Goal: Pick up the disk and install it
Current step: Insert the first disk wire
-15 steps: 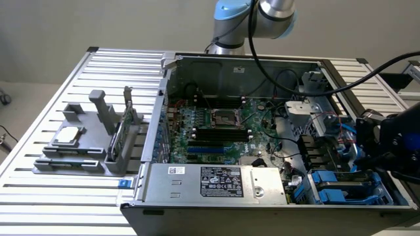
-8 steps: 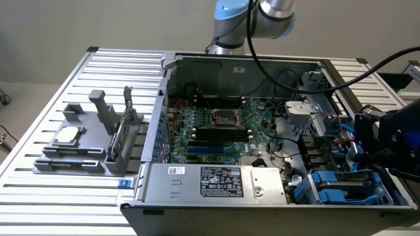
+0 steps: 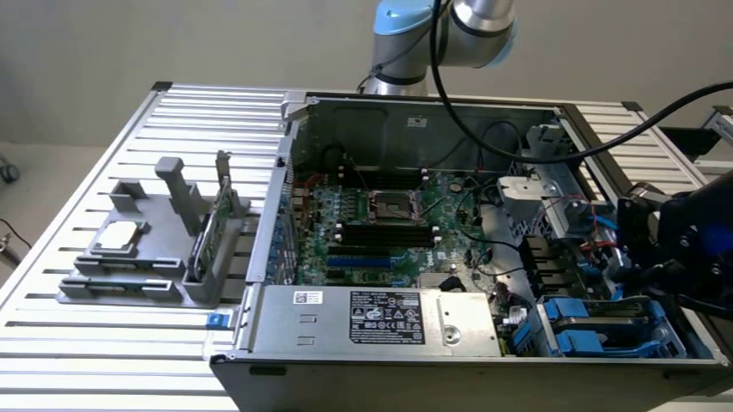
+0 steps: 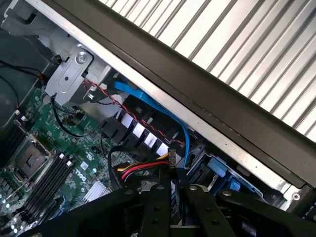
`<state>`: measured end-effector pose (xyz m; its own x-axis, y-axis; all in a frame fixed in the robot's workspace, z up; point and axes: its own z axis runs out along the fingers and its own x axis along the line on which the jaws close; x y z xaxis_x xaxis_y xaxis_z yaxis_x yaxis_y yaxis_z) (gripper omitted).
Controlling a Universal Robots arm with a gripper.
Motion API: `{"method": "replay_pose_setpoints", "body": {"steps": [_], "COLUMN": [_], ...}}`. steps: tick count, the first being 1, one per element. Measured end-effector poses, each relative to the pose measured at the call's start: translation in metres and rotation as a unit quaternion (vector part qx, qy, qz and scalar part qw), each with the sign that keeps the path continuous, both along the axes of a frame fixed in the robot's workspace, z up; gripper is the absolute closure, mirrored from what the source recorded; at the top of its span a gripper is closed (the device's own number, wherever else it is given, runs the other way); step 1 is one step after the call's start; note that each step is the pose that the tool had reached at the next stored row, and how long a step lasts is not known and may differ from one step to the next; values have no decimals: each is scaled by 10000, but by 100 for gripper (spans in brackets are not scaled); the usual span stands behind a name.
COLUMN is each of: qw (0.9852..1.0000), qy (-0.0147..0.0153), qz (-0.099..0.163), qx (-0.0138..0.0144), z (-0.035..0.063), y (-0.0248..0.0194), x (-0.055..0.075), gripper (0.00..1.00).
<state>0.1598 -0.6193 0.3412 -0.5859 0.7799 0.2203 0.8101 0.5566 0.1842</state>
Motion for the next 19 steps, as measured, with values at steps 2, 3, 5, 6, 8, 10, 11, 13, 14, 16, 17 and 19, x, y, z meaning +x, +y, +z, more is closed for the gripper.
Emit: {"method": "replay_pose_setpoints", "body": {"steps": [2,3,5,6,8,10,11,13,14,16,17,19], "qw": [10000,10000,9999,9999,9998,9997,9997,9996,9996,9995,9994,9992], "qy": [11,14,18,21,25,27,27,28,29,31,33,39], "qz": [-51,-75,-123,-147,-193,-227,-243,-272,-286,-318,-340,-396], "qx": [0,0,-1,0,0,-4,-7,-15,-19,-23,-24,-24], "z": [1,1,1,0,1,2,1,0,-1,-1,-1,-1], "y": [0,0,0,0,0,1,0,0,0,0,0,0], "x": [-5,-8,-14,-17,-25,-38,-46,-64,-72,-84,-88,-92], "gripper": [84,84,84,84,84,84,84,84,84,84,84,84]}}
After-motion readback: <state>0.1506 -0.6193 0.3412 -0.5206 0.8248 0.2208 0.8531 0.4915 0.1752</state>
